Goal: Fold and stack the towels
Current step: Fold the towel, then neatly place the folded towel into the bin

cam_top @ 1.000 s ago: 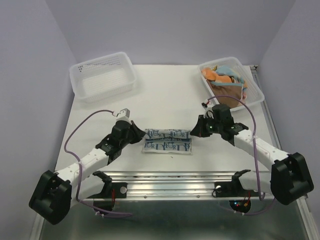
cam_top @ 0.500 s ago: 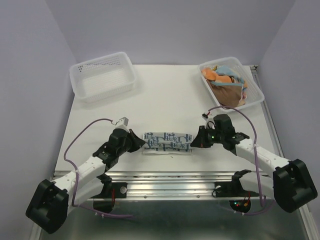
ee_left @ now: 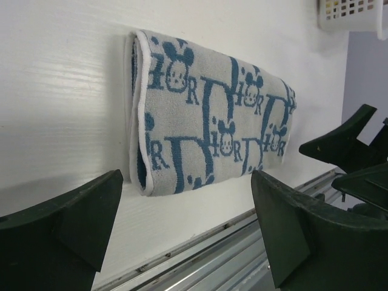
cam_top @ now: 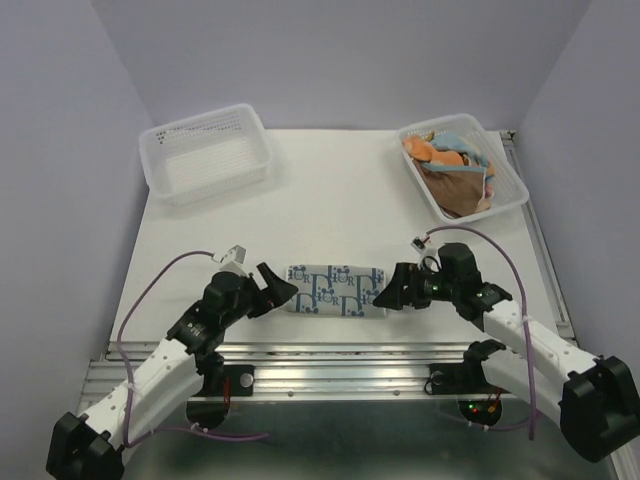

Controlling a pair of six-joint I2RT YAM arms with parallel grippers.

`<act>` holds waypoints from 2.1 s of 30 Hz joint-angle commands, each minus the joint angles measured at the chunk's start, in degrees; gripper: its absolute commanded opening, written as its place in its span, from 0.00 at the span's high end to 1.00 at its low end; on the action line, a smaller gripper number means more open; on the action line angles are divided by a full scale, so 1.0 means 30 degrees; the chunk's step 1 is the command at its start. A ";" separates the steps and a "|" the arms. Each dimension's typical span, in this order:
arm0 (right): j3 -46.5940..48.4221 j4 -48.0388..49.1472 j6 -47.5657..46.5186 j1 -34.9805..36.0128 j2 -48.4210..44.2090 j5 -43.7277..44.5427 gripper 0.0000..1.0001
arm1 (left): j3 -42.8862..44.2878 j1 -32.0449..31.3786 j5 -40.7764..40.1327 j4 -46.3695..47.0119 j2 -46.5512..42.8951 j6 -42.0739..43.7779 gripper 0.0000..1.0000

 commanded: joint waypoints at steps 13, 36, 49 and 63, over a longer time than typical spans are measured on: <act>0.2780 -0.2573 -0.0713 0.0149 0.0704 0.3096 0.00 | 0.6043 -0.1515 -0.3395 -0.0667 1.1286 0.2955 0.12; 0.2898 -0.2107 -0.1269 0.0148 -0.0379 0.3332 0.00 | 1.2218 -0.4505 -0.7519 -0.2508 2.0130 0.3628 1.00; 0.2401 -0.1902 -0.1065 0.0119 -0.2163 0.5320 0.00 | 2.5279 -0.3221 -1.4497 -0.6699 2.6868 0.8427 1.00; 0.2048 -0.1638 -0.0742 0.0119 -0.3075 0.7608 0.00 | 3.6149 0.1118 -1.4294 -0.8780 3.0710 1.4115 1.00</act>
